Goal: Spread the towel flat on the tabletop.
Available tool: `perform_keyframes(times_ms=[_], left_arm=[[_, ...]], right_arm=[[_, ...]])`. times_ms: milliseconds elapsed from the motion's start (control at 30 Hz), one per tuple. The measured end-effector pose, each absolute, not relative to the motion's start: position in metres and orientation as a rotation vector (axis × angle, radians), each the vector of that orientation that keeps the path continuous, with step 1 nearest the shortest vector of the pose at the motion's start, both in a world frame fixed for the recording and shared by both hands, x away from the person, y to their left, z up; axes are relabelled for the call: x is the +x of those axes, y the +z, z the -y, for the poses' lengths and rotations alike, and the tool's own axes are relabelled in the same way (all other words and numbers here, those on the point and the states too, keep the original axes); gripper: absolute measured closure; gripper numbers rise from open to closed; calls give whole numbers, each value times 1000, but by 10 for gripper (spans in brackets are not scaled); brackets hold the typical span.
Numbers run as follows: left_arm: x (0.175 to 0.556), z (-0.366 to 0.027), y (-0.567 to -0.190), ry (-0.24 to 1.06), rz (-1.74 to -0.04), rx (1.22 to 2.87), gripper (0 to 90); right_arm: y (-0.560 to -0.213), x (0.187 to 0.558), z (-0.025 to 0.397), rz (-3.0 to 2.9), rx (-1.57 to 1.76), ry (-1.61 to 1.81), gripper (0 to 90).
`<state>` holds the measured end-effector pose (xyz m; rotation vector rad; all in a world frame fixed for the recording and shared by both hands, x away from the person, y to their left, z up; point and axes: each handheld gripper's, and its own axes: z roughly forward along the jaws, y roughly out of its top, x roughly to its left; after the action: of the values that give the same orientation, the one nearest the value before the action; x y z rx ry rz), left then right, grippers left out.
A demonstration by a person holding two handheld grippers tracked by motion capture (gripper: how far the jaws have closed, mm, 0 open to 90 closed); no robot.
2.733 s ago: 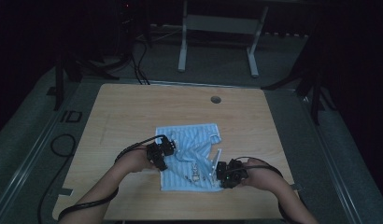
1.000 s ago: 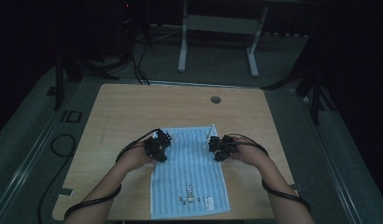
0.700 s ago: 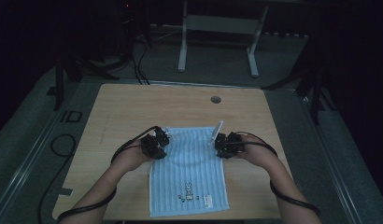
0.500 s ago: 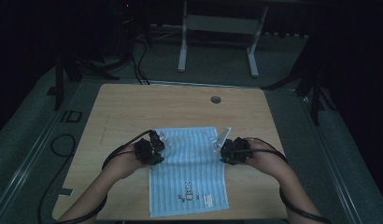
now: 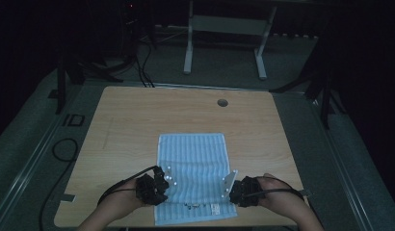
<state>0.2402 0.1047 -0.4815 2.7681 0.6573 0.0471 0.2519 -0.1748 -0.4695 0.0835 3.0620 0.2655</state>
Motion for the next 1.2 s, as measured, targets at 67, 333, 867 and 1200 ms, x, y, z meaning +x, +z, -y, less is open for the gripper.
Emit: perform_keyframes(times_ms=[67,333,867,1200], left_arm=[[236,-107,-490,-16,-671,2760,775],[238,-136,-484,-49,-701,2723,659],[335,-121,-494,106,-786,2735,676],[371,-112,-520,72,-842,2764,676]], right_arm=[[-487,245,175,-3124,76,223,856],[-483,253,190,-3133,129,246,750],[-495,355,163,-3028,265,292,896],[-517,387,148,-3065,279,168,900]])
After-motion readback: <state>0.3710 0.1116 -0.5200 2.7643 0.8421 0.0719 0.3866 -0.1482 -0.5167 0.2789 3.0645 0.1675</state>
